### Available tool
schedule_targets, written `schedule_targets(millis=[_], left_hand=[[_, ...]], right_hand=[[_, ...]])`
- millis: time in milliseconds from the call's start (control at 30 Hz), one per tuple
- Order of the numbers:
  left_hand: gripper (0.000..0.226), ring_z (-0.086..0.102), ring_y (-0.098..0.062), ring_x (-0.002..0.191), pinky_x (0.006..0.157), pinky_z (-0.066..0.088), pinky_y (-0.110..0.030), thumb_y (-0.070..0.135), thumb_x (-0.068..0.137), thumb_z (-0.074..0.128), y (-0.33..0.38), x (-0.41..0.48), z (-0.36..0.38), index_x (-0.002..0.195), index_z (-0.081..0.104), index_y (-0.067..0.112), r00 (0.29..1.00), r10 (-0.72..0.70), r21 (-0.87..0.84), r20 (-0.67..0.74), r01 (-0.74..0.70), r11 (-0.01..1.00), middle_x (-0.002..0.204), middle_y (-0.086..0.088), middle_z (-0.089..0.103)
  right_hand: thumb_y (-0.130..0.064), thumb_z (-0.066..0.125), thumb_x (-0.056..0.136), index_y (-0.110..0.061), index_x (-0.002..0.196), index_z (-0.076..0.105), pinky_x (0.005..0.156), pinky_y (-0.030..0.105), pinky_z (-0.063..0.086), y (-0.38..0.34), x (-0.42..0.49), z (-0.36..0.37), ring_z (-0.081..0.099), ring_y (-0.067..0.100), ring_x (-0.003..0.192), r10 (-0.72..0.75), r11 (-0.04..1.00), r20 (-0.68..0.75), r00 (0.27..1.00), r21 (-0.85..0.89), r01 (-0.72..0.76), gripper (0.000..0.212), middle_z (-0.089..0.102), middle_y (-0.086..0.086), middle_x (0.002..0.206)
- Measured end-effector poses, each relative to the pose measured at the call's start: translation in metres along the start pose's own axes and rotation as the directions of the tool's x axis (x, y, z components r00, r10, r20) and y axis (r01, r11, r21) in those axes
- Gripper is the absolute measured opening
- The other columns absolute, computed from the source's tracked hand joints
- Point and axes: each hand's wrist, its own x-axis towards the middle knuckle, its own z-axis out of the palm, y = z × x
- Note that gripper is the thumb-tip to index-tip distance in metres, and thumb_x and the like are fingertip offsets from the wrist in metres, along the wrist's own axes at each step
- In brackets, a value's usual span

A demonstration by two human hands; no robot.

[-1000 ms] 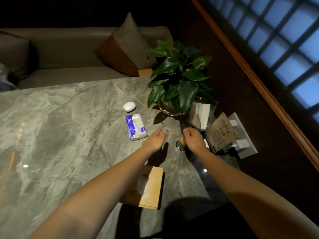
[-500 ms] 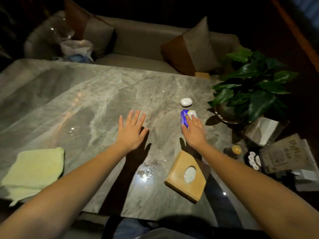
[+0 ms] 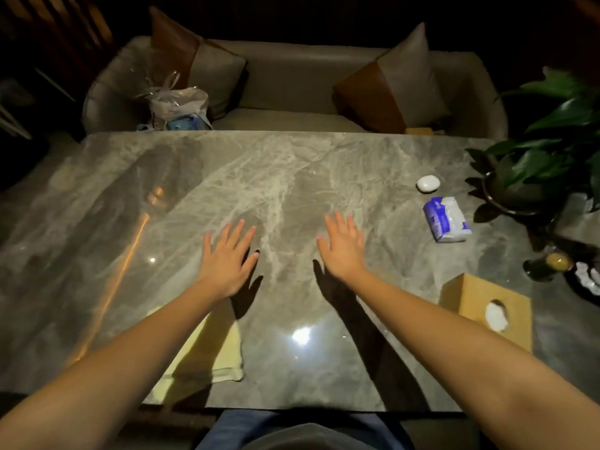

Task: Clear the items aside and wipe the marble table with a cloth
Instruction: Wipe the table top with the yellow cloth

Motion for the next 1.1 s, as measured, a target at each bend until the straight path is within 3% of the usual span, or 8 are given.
schedule_targets(millis=[133, 367, 467, 533, 733, 833, 967, 1100], left_hand=[[0.056, -0.006, -0.015, 0.147, 0.117, -0.007, -0.049, 0.045, 0.099, 0.019, -0.061, -0.018, 0.017, 0.15, 0.005, 0.028, 1.0, -0.01, -0.058, 0.021, 0.012, 0.998, 0.16, 0.004, -0.001], [0.075, -0.007, -0.014, 0.147, 0.117, -0.007, -0.05, 0.056, 0.083, -0.006, -0.156, -0.067, 0.066, 0.15, 0.006, 0.025, 0.993, -0.031, -0.082, 0.116, 0.041, 0.996, 0.16, 0.004, 0.0], [0.078, -0.007, -0.014, 0.147, 0.117, -0.008, -0.05, 0.058, 0.081, -0.008, -0.183, -0.08, 0.075, 0.15, 0.006, 0.025, 0.99, -0.035, -0.078, 0.138, 0.046, 0.996, 0.159, 0.005, -0.001], [0.076, -0.011, -0.011, 0.145, 0.118, -0.008, -0.049, 0.057, 0.081, -0.007, -0.187, -0.08, 0.075, 0.149, 0.003, 0.025, 0.988, -0.004, -0.094, 0.151, 0.018, 0.995, 0.159, 0.007, -0.004], [0.07, -0.009, -0.011, 0.146, 0.116, -0.009, -0.044, 0.055, 0.086, 0.002, -0.156, -0.056, 0.075, 0.149, 0.001, 0.025, 0.967, 0.223, -0.144, 0.122, -0.205, 0.968, 0.157, 0.009, -0.005], [0.067, -0.005, -0.012, 0.146, 0.116, -0.005, -0.047, 0.052, 0.088, 0.011, -0.122, -0.042, 0.088, 0.149, 0.007, 0.027, 0.931, 0.34, -0.133, 0.135, -0.323, 0.937, 0.157, 0.009, 0.0], [0.061, 0.017, -0.017, 0.142, 0.112, 0.013, -0.052, 0.043, 0.087, 0.032, -0.058, -0.032, 0.099, 0.145, 0.031, 0.024, 0.85, 0.518, -0.117, 0.095, -0.507, 0.854, 0.154, -0.002, 0.031], [0.058, 0.03, -0.02, 0.14, 0.109, 0.021, -0.051, 0.047, 0.091, 0.032, 0.002, -0.034, 0.101, 0.143, 0.038, 0.022, 0.753, 0.654, -0.101, 0.075, -0.647, 0.756, 0.151, -0.003, 0.036]], right_hand=[[-0.035, 0.04, 0.097, -0.022, 0.15, 0.022, 0.118, 0.051, 0.003, -0.094, -0.024, 0.07, 0.001, 0.025, 0.149, 0.068, 0.996, 0.045, 0.997, 0.053, -0.071, 0.057, 0.009, 0.005, 0.162], [-0.035, 0.033, 0.099, -0.023, 0.151, 0.017, 0.119, 0.048, -0.004, -0.2, -0.099, 0.173, 0.002, 0.024, 0.149, -0.121, 0.992, 0.229, 0.966, 0.056, 0.111, 0.055, 0.008, 0.005, 0.162], [-0.04, 0.04, 0.083, -0.025, 0.135, 0.048, 0.116, 0.048, 0.008, -0.201, -0.125, 0.201, 0.031, 0.026, 0.141, -0.057, 0.995, 0.29, 0.955, -0.064, 0.079, 0.055, 0.041, 0.005, 0.15], [-0.047, 0.04, 0.072, -0.03, 0.124, 0.057, 0.109, 0.045, 0.019, -0.198, -0.129, 0.211, 0.04, 0.022, 0.134, -0.004, 0.995, 0.319, 0.948, -0.095, 0.036, 0.057, 0.052, 0.0, 0.142], [-0.05, 0.045, 0.08, -0.031, 0.141, 0.037, 0.119, 0.052, 0.013, -0.158, -0.135, 0.205, 0.033, 0.022, 0.142, -0.046, 0.982, 0.274, 0.961, -0.163, 0.093, 0.064, 0.038, 0.0, 0.152], [-0.046, 0.045, 0.083, -0.034, 0.147, 0.024, 0.117, 0.046, -0.008, -0.112, -0.144, 0.19, 0.01, 0.021, 0.148, 0.045, 0.992, 0.191, 0.981, -0.123, -0.022, 0.068, 0.019, -0.001, 0.16], [-0.047, 0.046, 0.083, -0.032, 0.146, 0.029, 0.114, 0.045, 0.005, -0.06, -0.165, 0.166, 0.015, 0.021, 0.146, 0.199, 0.962, 0.047, 0.979, -0.2, -0.186, 0.067, 0.027, 0.001, 0.157], [-0.049, 0.041, 0.083, -0.031, 0.149, 0.022, 0.116, 0.047, 0.005, -0.025, -0.182, 0.153, 0.007, 0.02, 0.148, 0.398, 0.896, -0.07, 0.915, -0.184, -0.404, 0.071, 0.017, 0.0, 0.16]])
